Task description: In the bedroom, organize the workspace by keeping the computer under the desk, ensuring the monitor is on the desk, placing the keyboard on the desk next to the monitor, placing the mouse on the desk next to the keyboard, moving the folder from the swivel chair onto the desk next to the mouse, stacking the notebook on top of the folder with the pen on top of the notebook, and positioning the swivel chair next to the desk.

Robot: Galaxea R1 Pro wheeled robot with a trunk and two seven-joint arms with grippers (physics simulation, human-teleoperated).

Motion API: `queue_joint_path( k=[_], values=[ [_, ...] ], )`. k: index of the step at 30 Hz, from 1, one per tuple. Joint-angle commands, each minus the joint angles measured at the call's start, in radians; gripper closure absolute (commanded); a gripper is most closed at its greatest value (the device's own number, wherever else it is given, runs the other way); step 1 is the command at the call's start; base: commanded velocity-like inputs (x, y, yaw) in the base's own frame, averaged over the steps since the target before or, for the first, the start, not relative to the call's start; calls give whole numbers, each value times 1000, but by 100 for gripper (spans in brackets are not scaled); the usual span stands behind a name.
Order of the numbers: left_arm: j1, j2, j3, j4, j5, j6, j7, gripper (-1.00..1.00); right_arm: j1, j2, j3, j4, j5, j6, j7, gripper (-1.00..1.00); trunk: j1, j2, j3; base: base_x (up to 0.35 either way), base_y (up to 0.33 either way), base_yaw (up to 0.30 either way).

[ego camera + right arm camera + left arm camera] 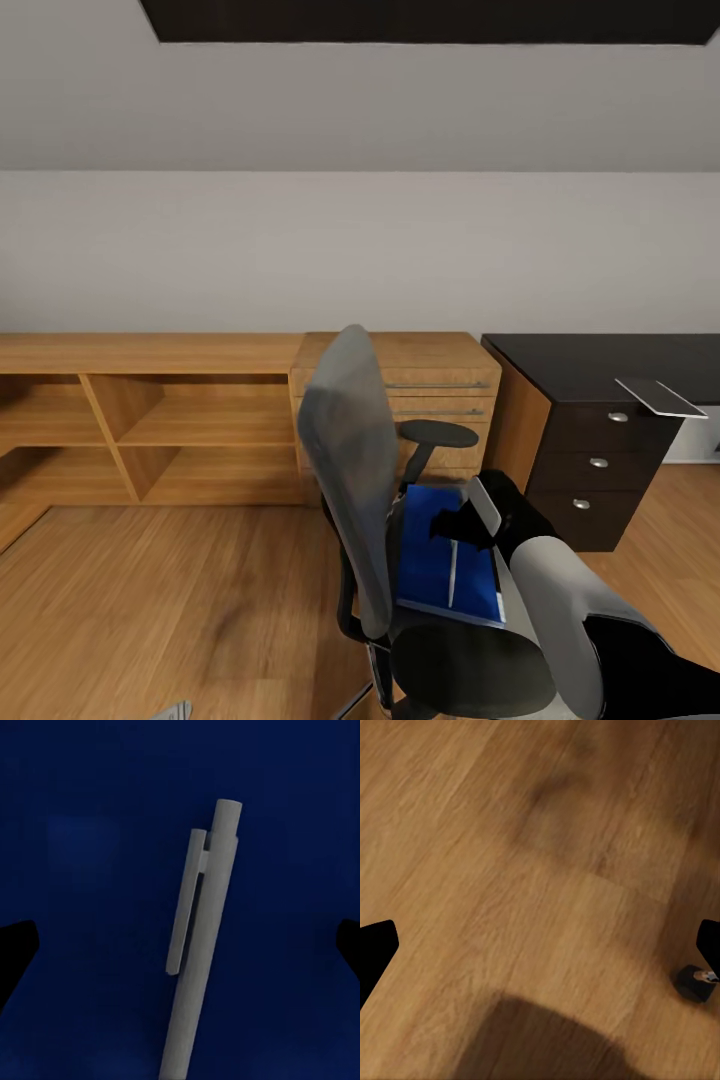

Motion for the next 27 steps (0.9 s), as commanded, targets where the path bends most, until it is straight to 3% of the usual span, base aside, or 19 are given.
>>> queue_joint_path(
  k=[1, 27],
  values=[
    [0, 0, 0, -3, 11, 5, 4, -100, 0, 1, -5, 8, -13, 2, -11, -100, 0, 0, -1, 0, 0, 0],
    [0, 0, 2, -3, 11, 7, 4, -100, 0, -2, -5, 8, -13, 2, -11, -100, 0, 0, -1, 0, 0, 0]
  ],
)
